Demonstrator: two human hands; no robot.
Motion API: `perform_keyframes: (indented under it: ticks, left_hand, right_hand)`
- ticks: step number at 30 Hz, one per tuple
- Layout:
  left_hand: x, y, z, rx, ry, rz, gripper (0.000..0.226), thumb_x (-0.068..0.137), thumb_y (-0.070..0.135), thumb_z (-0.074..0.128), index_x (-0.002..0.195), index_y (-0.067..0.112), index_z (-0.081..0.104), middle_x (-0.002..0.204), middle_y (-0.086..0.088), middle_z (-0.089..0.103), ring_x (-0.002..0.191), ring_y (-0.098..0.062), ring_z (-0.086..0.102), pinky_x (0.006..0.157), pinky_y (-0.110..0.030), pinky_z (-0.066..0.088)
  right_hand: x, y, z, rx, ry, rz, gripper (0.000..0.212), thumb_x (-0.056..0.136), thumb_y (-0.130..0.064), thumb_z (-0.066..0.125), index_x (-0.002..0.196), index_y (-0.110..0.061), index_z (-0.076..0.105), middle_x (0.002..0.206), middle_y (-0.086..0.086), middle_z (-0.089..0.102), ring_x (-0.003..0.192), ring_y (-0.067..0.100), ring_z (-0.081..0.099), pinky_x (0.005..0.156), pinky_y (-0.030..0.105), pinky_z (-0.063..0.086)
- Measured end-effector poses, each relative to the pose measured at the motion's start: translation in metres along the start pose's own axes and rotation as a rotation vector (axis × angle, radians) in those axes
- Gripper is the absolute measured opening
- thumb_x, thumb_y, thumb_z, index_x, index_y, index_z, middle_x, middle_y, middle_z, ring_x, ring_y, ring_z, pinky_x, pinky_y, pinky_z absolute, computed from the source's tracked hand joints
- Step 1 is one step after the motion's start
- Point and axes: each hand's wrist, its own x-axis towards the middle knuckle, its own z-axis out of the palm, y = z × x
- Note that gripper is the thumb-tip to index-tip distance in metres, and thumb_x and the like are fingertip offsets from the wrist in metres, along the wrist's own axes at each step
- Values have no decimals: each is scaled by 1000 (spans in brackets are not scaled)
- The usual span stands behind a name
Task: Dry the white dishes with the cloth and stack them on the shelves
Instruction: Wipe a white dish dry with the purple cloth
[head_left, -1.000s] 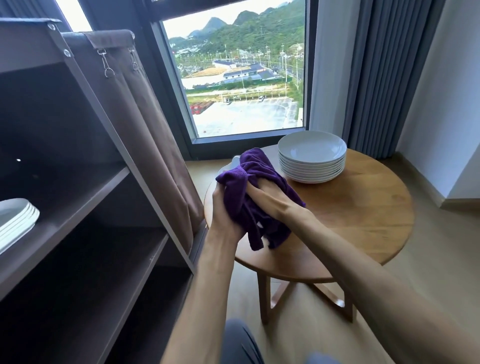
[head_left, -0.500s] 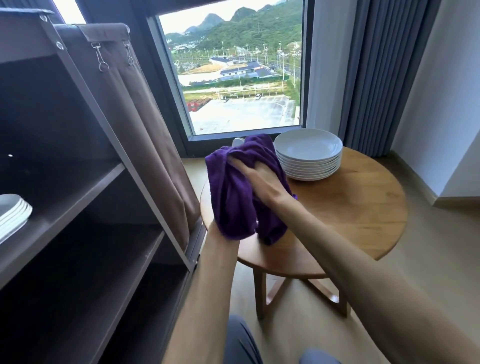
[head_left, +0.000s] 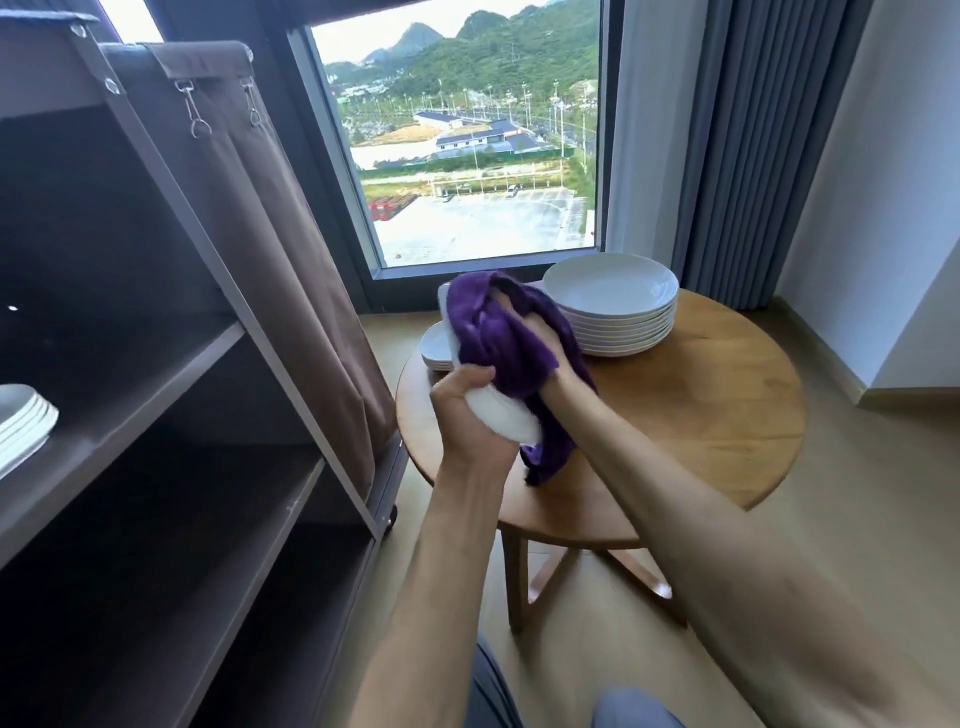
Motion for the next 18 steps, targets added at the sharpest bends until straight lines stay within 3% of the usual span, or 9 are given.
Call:
perform_keyframes:
  ticks: [2,3,4,7,10,12,14,16,18]
  left_hand:
    - [9,4,3,-39,68,16,59,64,7,54,124,7,58,122,-20,54,112,-36,53,110,-47,40]
    - [10,8,6,-48,95,20,59,69,10,52,128,7,52,124,-20,51,115,-35,50,116,-46,35]
    - [14,8,4,-45,84,20,57,72,12,50,128,6,50,122,-20,52,115,-35,51,118,-44,32]
    - [14,11,-10,-33,64,-23,53,75,12,48,127,5,49,110,-15,58,114,-34,51,118,-42,32]
    - [5,18,-17,63,48,-97,49,75,9,48,123,3,55,112,-17,58,115,-36,51,115,-44,36]
    - [-7,14,-29,127,17,-111,39,70,3,45,102,5,66,100,-16,63,99,-35,60,98,-40,49]
    - [-20,13,-45,173,1,-139,39,68,2,42,88,9,75,85,-13,70,82,-29,70,79,-36,59]
    - [-27,17,-58,184,-8,-187,43,62,3,51,100,5,71,84,-12,73,81,-29,72,73,-37,62]
    - [-30,22,-70,217,-64,-198,66,47,8,72,113,2,64,93,-14,73,88,-32,72,77,-39,62]
  right_hand:
    - [2,4,10,-141,-63,-111,27,108,-16,43,124,-5,61,109,13,68,102,18,66,96,25,51]
    - [2,1,16,-195,-79,-132,30,108,-27,45,116,-9,66,112,17,70,107,26,65,103,40,48]
    - [4,1,20,-205,-95,-112,36,107,-38,44,108,-13,69,111,17,71,107,27,65,103,45,46]
    - [12,10,29,-233,-77,-88,42,104,-50,43,97,-18,69,103,10,73,102,26,66,98,42,49]
    - [17,19,36,-233,-5,-109,25,103,-38,52,83,-25,57,92,-5,64,90,16,58,89,31,48]
    - [22,19,36,-309,35,-110,17,101,-39,53,92,-25,53,99,-5,58,94,14,53,93,29,46]
    - [28,11,34,-284,116,-106,35,93,-59,53,90,-24,59,98,2,66,91,18,57,86,30,45]
    - [29,0,30,-361,143,-110,50,87,-65,55,98,-19,70,107,7,73,95,24,63,86,32,46]
    - [33,-9,20,-411,70,-111,54,87,-63,55,110,-17,72,111,8,73,100,25,65,91,35,49]
